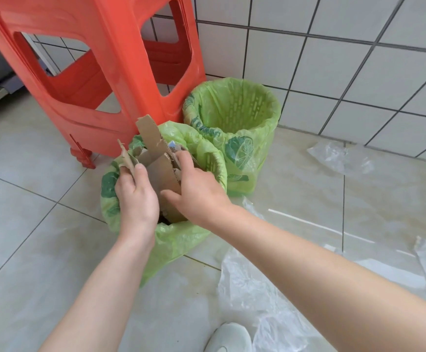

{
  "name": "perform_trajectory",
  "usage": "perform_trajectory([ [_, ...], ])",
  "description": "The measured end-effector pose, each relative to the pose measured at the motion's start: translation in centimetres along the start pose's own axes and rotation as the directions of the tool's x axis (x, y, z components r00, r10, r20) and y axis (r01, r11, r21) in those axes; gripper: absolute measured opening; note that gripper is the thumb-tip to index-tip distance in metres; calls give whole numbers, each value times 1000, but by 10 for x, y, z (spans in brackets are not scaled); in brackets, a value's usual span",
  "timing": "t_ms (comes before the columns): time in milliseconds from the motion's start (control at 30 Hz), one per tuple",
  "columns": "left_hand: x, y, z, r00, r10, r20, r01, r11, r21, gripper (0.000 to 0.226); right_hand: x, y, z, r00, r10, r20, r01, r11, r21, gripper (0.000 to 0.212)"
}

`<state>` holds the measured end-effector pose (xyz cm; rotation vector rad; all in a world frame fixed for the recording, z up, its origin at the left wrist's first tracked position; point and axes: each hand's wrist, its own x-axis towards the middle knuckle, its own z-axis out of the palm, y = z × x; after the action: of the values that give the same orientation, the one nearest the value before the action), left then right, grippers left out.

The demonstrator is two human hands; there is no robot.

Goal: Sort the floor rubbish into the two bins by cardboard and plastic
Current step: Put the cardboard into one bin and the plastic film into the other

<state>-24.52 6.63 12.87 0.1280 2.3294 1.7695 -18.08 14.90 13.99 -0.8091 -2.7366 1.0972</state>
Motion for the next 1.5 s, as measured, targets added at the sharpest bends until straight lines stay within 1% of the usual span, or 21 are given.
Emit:
perform_trajectory([
  [67,2,-2,0,998,-24,57,23,1000,11,48,-2,-1,-3,999,-14,30,18,989,-149,75],
  [100,3,-4,-1,997,-39,71,39,999,4,44,-4,-3,-7,999,-35,39,41,987,-156,78],
  [167,3,-4,-5,998,-41,38,41,999,6,39,-6,-3,-15,997,-60,41,62,996,-57,78],
  [233,1,-3,-10,999,-18,-37,19,999,47,54,-9,1,-24,996,-86,20,86,996,-11,66],
  [300,-2,-3,-15,997,-4,-78,13,994,110,63,-15,10,-29,990,-140,-10,139,989,-60,46],
  [367,-7,-2,-20,999,-28,-35,33,986,164,65,-24,19,-30,985,-167,-32,164,983,-79,33],
  [433,-16,2,-25,999,-39,16,35,976,216,65,-33,29,-32,984,-175,-44,171,982,-78,27],
  [467,-23,5,-26,1000,-18,20,13,969,248,61,-37,34,-36,984,-172,-49,168,983,-78,26],
  [533,-39,10,-30,995,101,-21,-89,944,319,55,-47,46,-48,987,-155,-51,151,986,-67,28],
  [600,-58,17,-30,961,272,-55,-231,894,384,51,-59,58,-62,992,-123,-36,121,991,-65,30],
  [667,-76,20,-26,923,382,-43,-329,843,426,45,-75,72,-74,995,-99,-3,98,992,-85,32],
  [767,-103,21,-12,884,464,58,-441,785,435,36,-106,103,-88,998,-56,42,61,989,-132,31],
  [867,-134,14,10,835,487,255,-550,741,385,30,-144,143,-94,997,13,73,-2,988,-152,29],
  [967,-155,-17,36,773,387,502,-593,722,357,22,-190,184,-89,989,107,98,-92,985,-149,29],
  [1033,-166,-45,53,713,235,661,-583,722,372,20,-220,211,-81,978,184,98,-170,976,-133,28],
  [1100,-176,-72,66,645,82,760,-584,695,420,18,-248,237,-72,958,263,118,-249,961,-123,27],
  [1167,-187,-93,76,570,-18,821,-632,630,452,17,-271,260,-63,941,309,141,-289,947,-142,26],
  [1233,-200,-107,87,484,-74,872,-701,563,437,25,-290,277,-55,932,328,156,-299,937,-181,26],
  [1367,-231,-126,111,281,-129,951,-892,331,309,47,-313,295,-42,918,355,179,-301,914,-272,34],
  [1433,-239,-133,120,252,-186,950,-926,239,292,62,-320,302,-38,919,351,183,-284,907,-311,39],
  [1500,-241,-139,127,288,-243,926,-919,201,339,75,-323,308,-38,920,357,164,-288,897,-336,42],
])
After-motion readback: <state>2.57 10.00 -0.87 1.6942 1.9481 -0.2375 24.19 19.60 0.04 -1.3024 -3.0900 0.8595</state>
